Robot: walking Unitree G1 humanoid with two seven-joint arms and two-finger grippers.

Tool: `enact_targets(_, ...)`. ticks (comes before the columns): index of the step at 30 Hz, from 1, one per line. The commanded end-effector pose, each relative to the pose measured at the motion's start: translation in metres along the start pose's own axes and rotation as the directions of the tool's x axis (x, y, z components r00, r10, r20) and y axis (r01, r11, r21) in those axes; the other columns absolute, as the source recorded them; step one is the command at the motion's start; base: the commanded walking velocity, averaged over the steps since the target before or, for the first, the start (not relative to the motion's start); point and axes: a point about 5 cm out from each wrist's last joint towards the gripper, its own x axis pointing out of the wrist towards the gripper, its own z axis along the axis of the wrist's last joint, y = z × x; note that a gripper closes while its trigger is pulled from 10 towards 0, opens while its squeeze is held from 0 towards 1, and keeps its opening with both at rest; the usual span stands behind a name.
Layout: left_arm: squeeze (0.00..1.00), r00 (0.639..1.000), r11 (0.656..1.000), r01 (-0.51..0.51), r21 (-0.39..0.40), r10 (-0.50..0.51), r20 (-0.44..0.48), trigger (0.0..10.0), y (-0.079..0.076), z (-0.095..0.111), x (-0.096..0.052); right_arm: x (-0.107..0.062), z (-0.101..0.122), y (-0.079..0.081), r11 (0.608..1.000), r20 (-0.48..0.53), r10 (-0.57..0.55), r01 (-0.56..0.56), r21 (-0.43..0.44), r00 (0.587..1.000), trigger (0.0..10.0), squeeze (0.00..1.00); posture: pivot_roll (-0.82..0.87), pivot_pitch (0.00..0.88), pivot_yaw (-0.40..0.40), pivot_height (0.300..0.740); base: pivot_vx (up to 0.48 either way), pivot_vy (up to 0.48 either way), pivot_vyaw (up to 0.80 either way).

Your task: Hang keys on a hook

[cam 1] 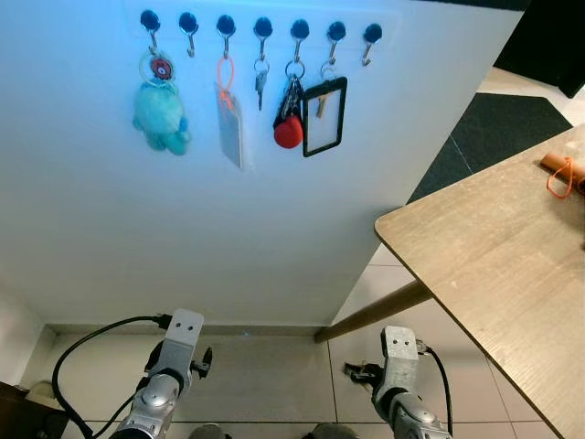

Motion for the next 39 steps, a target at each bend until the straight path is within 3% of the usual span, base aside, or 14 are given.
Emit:
enact_targets(1,0.00,0.999,1.000,0.017,0.000,-0.017,-0.029,10.0,-0.0052,-0.0059,-0.0008,-0.0014,-0.0038,-0.0050,1.000,-0.004,-0.020,0.020,0.017,1.000,10.0,0.00,0.05,0.075,-0.058,0.740,0.000,0.000,0.00)
enact_targets(9,0.00,0.999,1.000,0.022,0.011,-0.021,-0.031,10.0,-0.0043,-0.0060,-0.0003,-0.0008,-0.0048,-0.0036,1.000,-0.004,-0.016,0.016,0.022,1.000,10.0,0.00,0.05,0.067,-0.055,0.740,0.000,0.099,0.00)
enact_targets(31,0.00,0.999,0.998,0.052,0.026,-0.052,-0.004,10.0,-0.0071,-0.0016,0.0009,0.0008,-0.0054,0.0036,1.000,0.000,0.004,-0.004,0.015,1.000,10.0,0.00,0.06,0.063,-0.051,0.740,0.000,0.357,0.00)
enact_targets(39,0.00,0.996,0.997,0.077,0.032,-0.078,0.032,10.0,-0.0071,0.0039,0.0016,0.0009,-0.0056,0.0045,1.000,0.002,0.006,-0.006,0.022,1.000,10.0,0.00,0.07,0.071,-0.052,0.740,0.000,0.000,0.00)
